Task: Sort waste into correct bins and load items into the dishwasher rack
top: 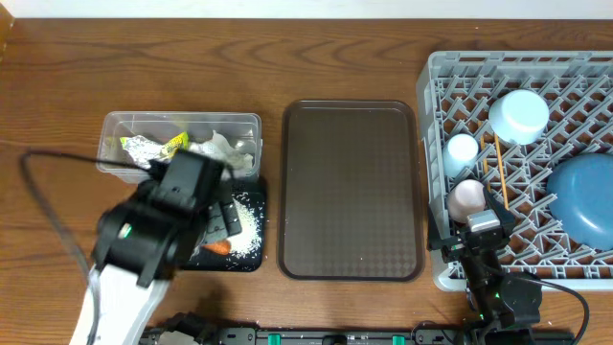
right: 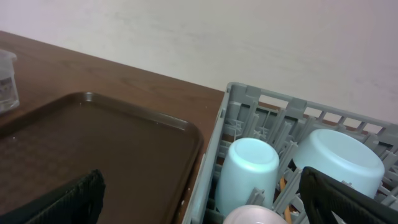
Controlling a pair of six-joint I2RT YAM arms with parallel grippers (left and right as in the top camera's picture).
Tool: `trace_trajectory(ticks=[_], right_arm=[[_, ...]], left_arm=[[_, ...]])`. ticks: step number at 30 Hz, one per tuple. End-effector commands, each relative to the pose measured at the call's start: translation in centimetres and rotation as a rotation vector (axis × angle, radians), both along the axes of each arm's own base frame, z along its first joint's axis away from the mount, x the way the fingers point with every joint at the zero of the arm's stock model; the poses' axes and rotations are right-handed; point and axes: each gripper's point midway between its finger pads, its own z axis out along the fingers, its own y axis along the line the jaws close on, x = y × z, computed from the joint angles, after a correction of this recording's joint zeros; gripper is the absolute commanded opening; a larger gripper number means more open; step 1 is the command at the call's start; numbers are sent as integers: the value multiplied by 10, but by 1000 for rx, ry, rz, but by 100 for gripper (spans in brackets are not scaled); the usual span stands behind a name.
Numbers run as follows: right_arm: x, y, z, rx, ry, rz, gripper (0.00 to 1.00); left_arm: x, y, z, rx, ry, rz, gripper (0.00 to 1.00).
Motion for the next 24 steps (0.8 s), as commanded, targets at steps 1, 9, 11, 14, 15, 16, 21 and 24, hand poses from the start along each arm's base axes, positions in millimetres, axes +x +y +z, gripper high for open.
trace_trajectory(ticks=[1, 9, 11, 14, 15, 16, 21, 24], right_arm=[[0, -1, 0, -7, -3, -3, 99], [0, -1, 0, -7, -3, -3, 99], [0, -1, 0, -7, -3, -3, 99], [0, -1, 0, -7, -3, -3, 99], [0, -1, 0, -7, -3, -3, 99], [0, -1, 0, -7, -3, -3, 99], [0, -1, 0, -7, -3, -3, 99], [0, -1, 0, -7, -3, -3, 99]], left_arm=[[-14, 8, 20, -26, -113, 7, 100], [-55, 23, 46, -89, -299, 10, 98], [-63, 26, 50, -101, -335, 10, 98], [-63, 26, 67, -147, -460, 11, 98], [-61, 24, 76, -172, -519, 9, 98], [-57, 22, 87, -200, -581, 4, 98], [-41, 4, 123, -339, -825, -43, 98], [-28, -8, 129, -405, -929, -79, 98]])
